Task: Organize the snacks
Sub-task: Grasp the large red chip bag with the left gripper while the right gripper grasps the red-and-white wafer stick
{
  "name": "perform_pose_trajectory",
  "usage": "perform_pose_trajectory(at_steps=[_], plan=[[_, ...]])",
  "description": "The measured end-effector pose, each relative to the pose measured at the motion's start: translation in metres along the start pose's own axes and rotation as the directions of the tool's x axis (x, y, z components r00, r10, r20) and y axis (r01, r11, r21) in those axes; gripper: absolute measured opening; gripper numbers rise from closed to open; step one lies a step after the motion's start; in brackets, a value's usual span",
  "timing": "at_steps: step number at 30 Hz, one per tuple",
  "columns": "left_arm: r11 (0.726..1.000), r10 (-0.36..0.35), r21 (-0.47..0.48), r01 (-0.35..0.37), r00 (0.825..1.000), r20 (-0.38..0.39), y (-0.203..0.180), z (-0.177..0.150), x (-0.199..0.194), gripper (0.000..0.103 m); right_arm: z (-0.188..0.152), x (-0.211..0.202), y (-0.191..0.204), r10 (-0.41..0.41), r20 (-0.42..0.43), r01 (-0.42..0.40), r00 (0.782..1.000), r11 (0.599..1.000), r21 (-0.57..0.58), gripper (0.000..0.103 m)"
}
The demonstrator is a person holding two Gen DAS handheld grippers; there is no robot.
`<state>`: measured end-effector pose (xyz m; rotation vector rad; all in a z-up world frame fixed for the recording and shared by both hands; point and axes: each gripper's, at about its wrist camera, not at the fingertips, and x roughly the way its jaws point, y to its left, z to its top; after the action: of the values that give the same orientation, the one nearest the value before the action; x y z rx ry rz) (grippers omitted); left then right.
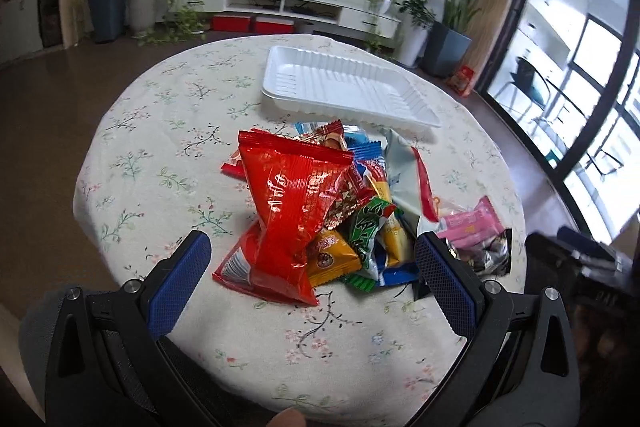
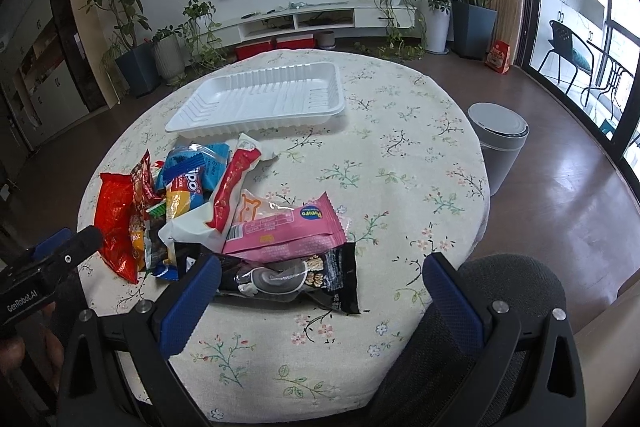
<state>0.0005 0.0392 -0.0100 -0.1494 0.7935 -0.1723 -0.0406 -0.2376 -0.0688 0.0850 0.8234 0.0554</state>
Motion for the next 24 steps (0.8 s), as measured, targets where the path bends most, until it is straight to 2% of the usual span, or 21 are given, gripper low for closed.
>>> perform_pose_trajectory(at_steps=[1, 3, 4, 6, 8, 14, 16, 18, 21, 23, 24], plan=[[1.000, 0.012, 0.008, -0.012, 1.000, -0.021, 0.002, -0.001, 0.001, 0.103, 0.001, 0.000, -0.002, 0.016, 0.001, -0.016, 1.000, 1.000, 0.006, 0.103], [0.999, 0.038, 0.000, -0.039, 0.987, -0.156, 0.010, -0.004, 0.011, 0.103, 0.006, 0.001, -0.008, 0.050, -0.009, -0.049, 0.999, 0.999, 0.021, 0.103], [0.998, 0.038, -0.034, -0.045, 0.982, -0.186, 0.017, -0.005, 0.015, 0.103, 0.009, 0.001, -0.010, 0.064, -0.017, -0.063, 0.998, 0.998, 0.029, 0.103], [0.993, 0.022, -0.112, -0.041, 0.985, -0.172, 0.032, -0.005, 0.015, 0.103, 0.013, 0.005, -0.015, 0.085, -0.036, -0.083, 0.996, 0.996, 0.045, 0.101], [0.992, 0.006, -0.127, -0.026, 0.988, -0.155, 0.037, 0.001, 0.015, 0.102, 0.017, 0.009, -0.019, 0.108, -0.054, -0.104, 0.993, 0.993, 0.061, 0.100], [0.997, 0.069, 0.039, -0.063, 0.986, -0.154, 0.011, 0.024, 0.030, 0.102, 0.024, 0.027, -0.025, 0.160, -0.109, -0.149, 0.981, 0.984, 0.098, 0.092], [0.996, 0.079, 0.064, -0.069, 0.982, -0.172, 0.009, 0.032, 0.041, 0.102, 0.024, 0.033, -0.025, 0.177, -0.129, -0.164, 0.976, 0.981, 0.103, 0.087], [0.996, 0.081, 0.059, -0.071, 0.976, -0.200, 0.013, 0.036, 0.051, 0.095, 0.023, 0.037, -0.025, 0.192, -0.145, -0.178, 0.971, 0.978, 0.107, 0.083], [0.998, 0.065, 0.037, -0.058, 0.971, -0.230, 0.022, 0.038, 0.063, 0.074, 0.021, 0.042, -0.026, 0.203, -0.161, -0.186, 0.966, 0.976, 0.111, 0.071], [0.999, 0.034, 0.025, -0.028, 0.970, -0.241, 0.027, 0.036, 0.068, 0.055, 0.021, 0.045, -0.026, 0.204, -0.173, -0.188, 0.963, 0.976, 0.106, 0.059], [1.000, 0.006, 0.020, -0.001, 0.971, -0.239, 0.028, 0.036, 0.069, 0.051, 0.020, 0.046, -0.025, 0.206, -0.177, -0.190, 0.962, 0.976, 0.102, 0.057]])
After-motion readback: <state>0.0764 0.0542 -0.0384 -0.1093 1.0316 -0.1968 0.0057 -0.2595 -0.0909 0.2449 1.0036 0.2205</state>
